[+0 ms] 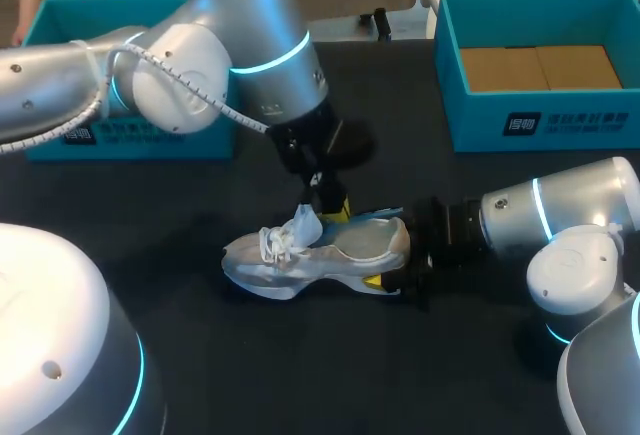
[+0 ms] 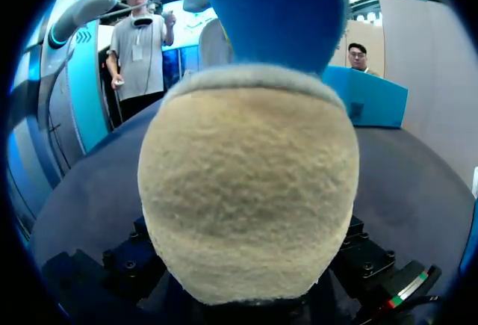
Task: Take the shoe out of the shoebox, open the shoe tongue, remove and reinsert the insole, then place the shoe into the shoebox
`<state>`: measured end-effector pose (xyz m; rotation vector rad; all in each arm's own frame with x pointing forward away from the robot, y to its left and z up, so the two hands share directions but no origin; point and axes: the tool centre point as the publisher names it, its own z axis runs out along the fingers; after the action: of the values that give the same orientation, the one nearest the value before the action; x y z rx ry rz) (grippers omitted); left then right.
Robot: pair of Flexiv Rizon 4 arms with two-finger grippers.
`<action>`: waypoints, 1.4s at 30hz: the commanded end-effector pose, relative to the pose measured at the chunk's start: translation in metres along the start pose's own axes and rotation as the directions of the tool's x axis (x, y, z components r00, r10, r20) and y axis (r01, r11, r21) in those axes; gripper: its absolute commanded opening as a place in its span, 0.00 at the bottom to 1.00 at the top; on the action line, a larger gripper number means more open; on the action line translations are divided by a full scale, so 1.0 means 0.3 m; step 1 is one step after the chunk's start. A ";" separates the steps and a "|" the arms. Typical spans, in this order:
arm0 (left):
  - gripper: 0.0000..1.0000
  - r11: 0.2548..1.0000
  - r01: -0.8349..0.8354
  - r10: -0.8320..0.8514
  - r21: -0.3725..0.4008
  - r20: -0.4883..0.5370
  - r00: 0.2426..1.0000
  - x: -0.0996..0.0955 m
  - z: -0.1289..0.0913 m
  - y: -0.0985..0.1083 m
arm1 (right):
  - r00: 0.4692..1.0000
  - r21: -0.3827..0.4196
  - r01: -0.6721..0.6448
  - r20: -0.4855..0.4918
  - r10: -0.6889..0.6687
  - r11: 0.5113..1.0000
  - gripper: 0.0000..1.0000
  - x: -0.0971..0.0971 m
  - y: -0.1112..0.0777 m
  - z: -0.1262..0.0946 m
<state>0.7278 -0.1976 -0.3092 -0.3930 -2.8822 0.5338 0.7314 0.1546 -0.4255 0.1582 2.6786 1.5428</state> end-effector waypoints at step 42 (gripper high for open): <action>0.65 0.998 -0.033 0.045 -0.054 0.224 0.974 0.021 0.034 -0.128 | 1.000 0.004 -0.001 0.001 0.001 1.000 0.00 0.001 -0.007 0.024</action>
<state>0.7193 -0.2329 -0.3027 -0.4376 -3.0590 0.5388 0.7314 0.1546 -0.4255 0.1580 2.6786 1.5428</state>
